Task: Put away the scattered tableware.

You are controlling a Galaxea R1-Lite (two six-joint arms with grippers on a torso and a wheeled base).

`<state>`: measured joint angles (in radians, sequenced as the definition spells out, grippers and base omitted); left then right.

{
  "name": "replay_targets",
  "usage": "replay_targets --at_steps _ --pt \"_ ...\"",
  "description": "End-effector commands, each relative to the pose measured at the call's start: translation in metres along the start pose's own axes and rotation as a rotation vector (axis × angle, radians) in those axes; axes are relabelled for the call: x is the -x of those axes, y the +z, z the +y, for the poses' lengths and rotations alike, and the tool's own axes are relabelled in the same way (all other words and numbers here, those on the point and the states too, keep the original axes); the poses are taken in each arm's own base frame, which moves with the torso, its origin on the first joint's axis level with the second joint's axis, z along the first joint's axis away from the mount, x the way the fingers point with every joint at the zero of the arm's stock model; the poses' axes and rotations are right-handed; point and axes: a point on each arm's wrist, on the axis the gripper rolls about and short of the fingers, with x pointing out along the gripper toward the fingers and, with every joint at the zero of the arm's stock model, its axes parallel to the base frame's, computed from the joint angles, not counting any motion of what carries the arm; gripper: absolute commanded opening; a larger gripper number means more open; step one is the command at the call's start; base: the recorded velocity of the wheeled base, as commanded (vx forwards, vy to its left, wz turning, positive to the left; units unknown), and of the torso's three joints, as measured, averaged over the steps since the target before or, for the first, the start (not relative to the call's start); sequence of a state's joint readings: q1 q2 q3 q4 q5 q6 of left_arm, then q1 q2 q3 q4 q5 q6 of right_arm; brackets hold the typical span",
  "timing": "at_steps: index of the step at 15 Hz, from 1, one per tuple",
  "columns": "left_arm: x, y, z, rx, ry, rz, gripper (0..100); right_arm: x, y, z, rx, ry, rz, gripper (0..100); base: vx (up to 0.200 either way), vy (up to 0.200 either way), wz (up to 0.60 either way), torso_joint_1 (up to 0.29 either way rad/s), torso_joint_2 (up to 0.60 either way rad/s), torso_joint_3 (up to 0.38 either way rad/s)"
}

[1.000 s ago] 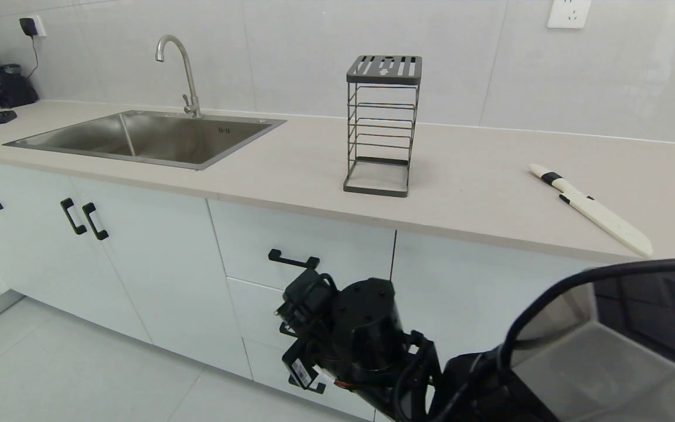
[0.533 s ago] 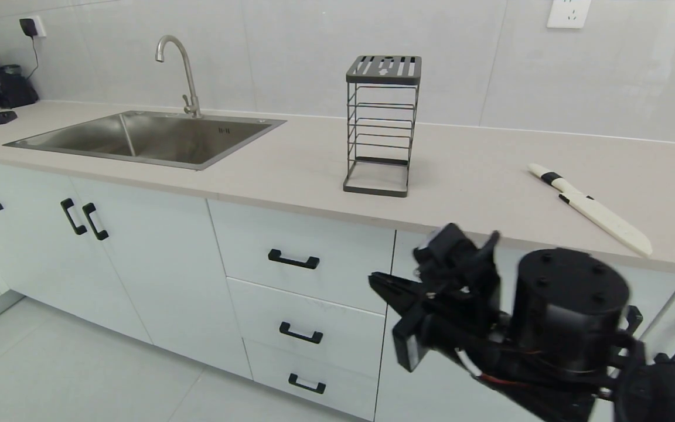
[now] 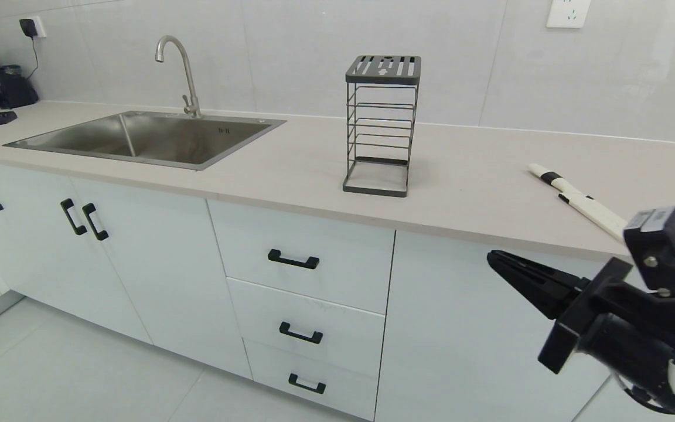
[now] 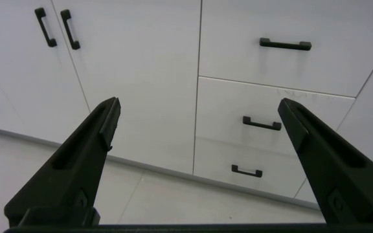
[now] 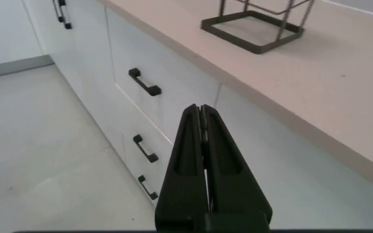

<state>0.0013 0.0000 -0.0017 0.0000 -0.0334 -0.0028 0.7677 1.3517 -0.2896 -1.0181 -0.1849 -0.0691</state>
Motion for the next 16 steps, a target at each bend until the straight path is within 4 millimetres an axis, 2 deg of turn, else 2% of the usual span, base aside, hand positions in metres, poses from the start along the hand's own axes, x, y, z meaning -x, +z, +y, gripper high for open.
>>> replay_targets --at_steps 1,4,6,8,9,11,13,15,16 --pt "0.000 0.000 0.000 0.000 0.000 0.002 100 0.024 0.012 -0.016 -0.017 -0.074 -0.087 0 0.000 0.000 0.00 0.000 0.00 0.000" --pt "0.000 0.000 0.000 0.000 0.000 0.002 100 0.068 0.014 -0.036 -0.025 -0.202 -0.189 0 0.000 0.000 0.00 0.000 0.00 0.000" --pt "0.000 0.000 0.000 0.000 0.001 0.002 100 0.110 0.024 -0.049 -0.012 -0.362 -0.341 0 0.000 0.000 0.00 0.000 0.00 0.000" --pt "0.000 0.000 0.000 0.000 0.000 0.002 100 0.142 0.033 -0.053 -0.002 -0.529 -0.479 0 0.000 0.000 0.00 0.000 0.00 0.000" --pt "0.000 0.000 0.000 0.000 0.000 0.002 100 0.160 0.027 -0.049 0.020 -0.625 -0.529 0 0.000 0.000 0.00 0.000 0.00 0.000" --pt "0.000 0.000 0.000 0.000 0.000 0.002 100 0.181 0.002 -0.038 0.052 -0.728 -0.542 0 0.000 0.000 0.00 0.000 0.00 0.000" --pt "0.000 0.000 0.000 -0.001 0.000 0.002 100 0.193 -0.020 -0.028 0.067 -0.783 -0.533 0 0.000 0.000 0.00 0.000 0.00 0.000" --pt "0.000 0.000 0.000 0.002 0.000 0.002 100 0.204 -0.052 -0.015 0.045 -0.821 -0.426 0 0.000 0.000 0.00 0.000 0.00 0.000" --pt "0.000 0.000 0.000 0.000 0.000 0.002 100 0.203 -0.066 -0.014 0.019 -0.815 -0.326 0 0.000 0.000 0.00 0.000 0.00 0.000"
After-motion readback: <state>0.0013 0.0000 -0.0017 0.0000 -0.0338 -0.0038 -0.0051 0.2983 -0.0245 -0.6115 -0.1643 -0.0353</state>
